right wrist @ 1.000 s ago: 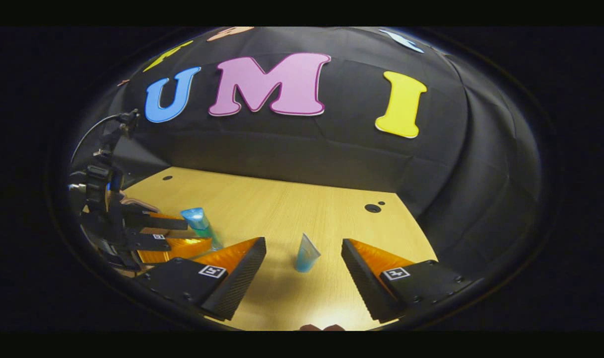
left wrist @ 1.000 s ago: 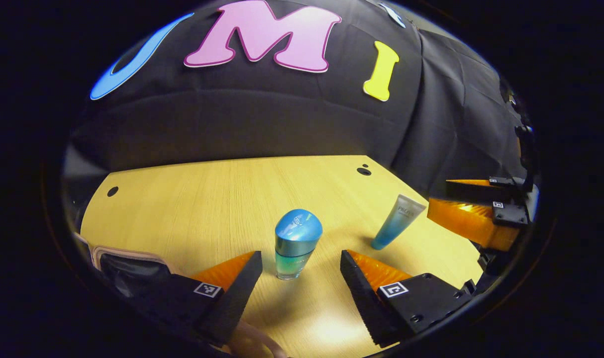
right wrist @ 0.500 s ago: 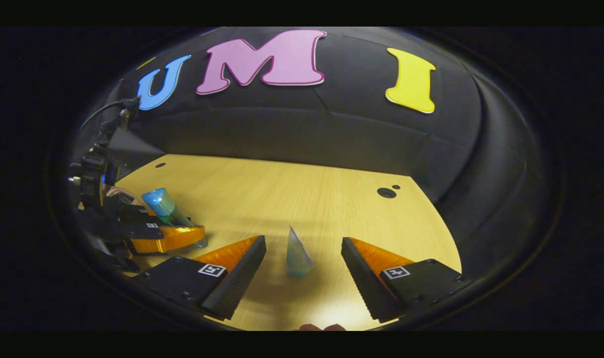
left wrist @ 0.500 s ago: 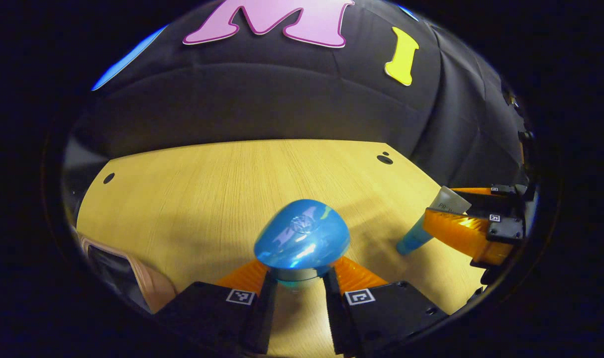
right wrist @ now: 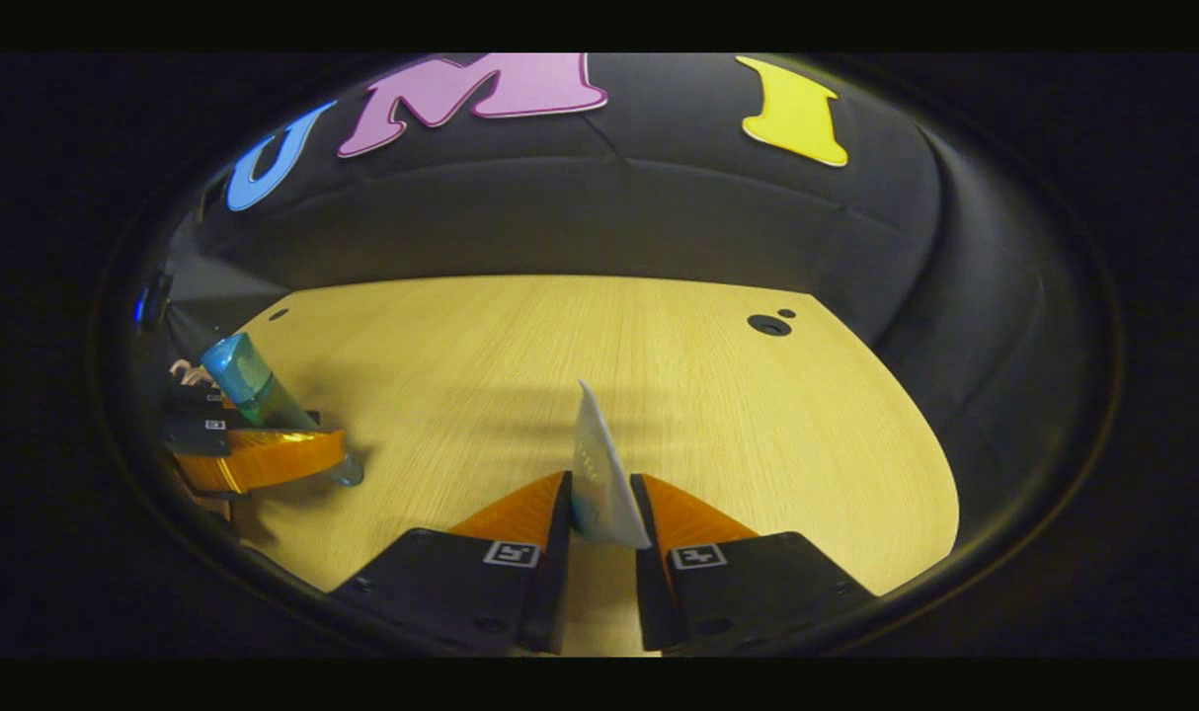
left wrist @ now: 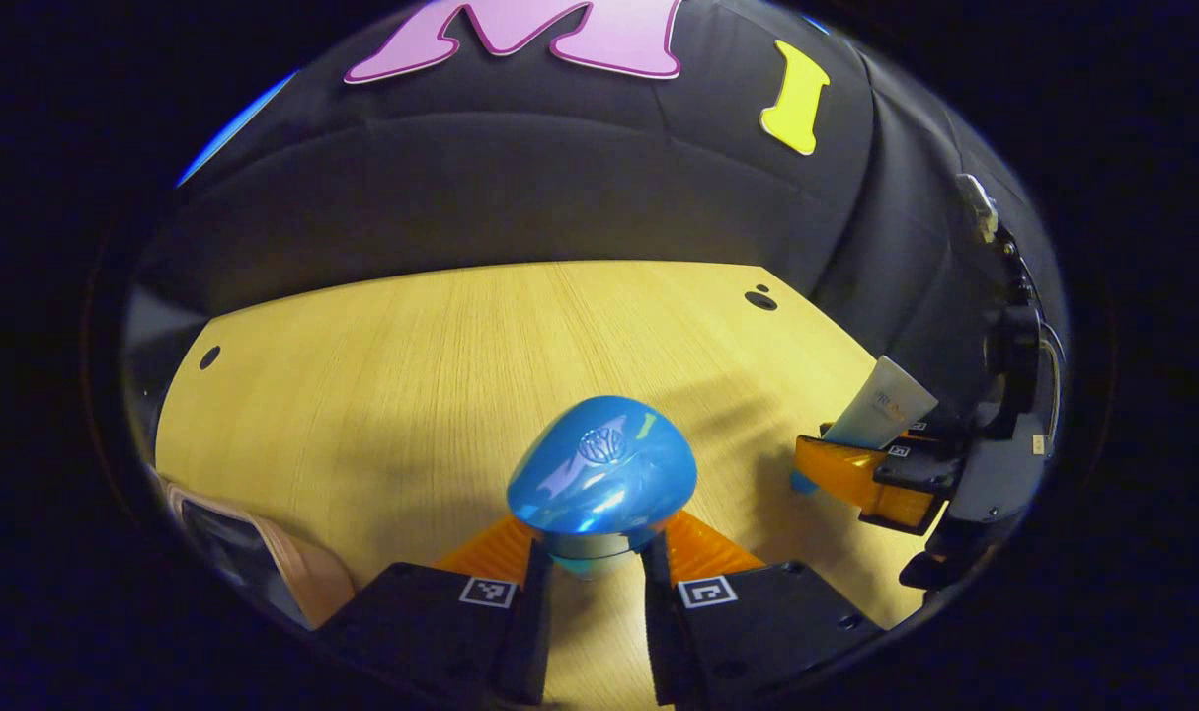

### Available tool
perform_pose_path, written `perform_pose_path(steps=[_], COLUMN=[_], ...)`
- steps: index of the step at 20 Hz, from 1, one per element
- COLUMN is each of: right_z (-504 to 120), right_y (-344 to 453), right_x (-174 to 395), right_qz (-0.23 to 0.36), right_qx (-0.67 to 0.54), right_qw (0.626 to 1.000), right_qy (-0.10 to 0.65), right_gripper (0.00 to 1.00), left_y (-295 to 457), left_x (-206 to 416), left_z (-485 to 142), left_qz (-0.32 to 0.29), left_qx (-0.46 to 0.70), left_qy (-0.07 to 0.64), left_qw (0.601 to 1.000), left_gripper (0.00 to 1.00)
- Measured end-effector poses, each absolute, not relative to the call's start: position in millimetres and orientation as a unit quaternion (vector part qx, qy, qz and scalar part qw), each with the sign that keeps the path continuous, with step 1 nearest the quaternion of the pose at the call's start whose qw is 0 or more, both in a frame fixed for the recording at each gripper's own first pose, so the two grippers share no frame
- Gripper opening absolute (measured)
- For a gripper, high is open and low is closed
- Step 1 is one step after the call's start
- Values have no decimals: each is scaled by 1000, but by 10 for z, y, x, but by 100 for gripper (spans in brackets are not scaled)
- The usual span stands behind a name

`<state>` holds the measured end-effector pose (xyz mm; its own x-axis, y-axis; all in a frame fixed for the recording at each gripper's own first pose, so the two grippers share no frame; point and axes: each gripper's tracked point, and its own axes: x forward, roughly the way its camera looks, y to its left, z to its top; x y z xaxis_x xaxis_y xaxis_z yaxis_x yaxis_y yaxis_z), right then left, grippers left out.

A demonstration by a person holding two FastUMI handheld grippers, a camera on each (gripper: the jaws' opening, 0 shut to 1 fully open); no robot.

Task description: First open the suitcase, pack the skin care products into it, and then close the suitcase.

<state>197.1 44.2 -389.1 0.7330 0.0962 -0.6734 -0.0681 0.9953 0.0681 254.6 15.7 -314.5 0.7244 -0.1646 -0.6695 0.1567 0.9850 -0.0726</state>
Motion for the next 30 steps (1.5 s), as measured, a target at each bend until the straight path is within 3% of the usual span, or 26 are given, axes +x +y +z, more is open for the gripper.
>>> perform_pose_path(steps=[1, 2, 3, 4, 8, 9, 11, 17, 23, 30], right_z=[-3845, -3753, -3629, -3482, -2972, -2855, -2689, -2595, -2437, -2377], right_y=[461, 455, 466, 460, 658, 719, 903, 1519, 1840, 2172], right_x=[1953, 1939, 1898, 1822, 1475, 1391, 1215, 850, 534, 284], right_qz=[46, 47, 50, 47, 72, 80, 100, 144, 165, 188], right_qx=[25, 27, 26, 23, 39, 37, 41, 63, 54, 34], right_qw=[930, 934, 937, 941, 949, 951, 952, 942, 935, 925], right_qy=[363, 354, 346, 335, 305, 297, 286, 297, 308, 329], right_gripper=[36, 24, 34, 24, 23, 29, 29, 28, 29, 28], left_y=[151, 126, 107, 116, 564, 780, 1242, 2342, 2593, 2638], left_x=[2491, 2472, 2418, 2363, 1813, 1611, 1223, 295, -180, -242], left_z=[-3093, -2970, -2775, -2575, -1958, -1867, -1781, -2395, -3221, -3542], left_qz=[-93, -101, -115, -129, -157, -154, -135, -53, -7, -11], left_qx=[-11, -23, -40, -52, -24, -9, 5, -20, -51, -59], left_qy=[371, 367, 356, 347, 363, 378, 418, 542, 656, 665], left_qw=[924, 925, 926, 928, 918, 913, 898, 838, 753, 745], left_gripper=[45, 46, 44, 42, 43, 43, 43, 43, 44, 46])
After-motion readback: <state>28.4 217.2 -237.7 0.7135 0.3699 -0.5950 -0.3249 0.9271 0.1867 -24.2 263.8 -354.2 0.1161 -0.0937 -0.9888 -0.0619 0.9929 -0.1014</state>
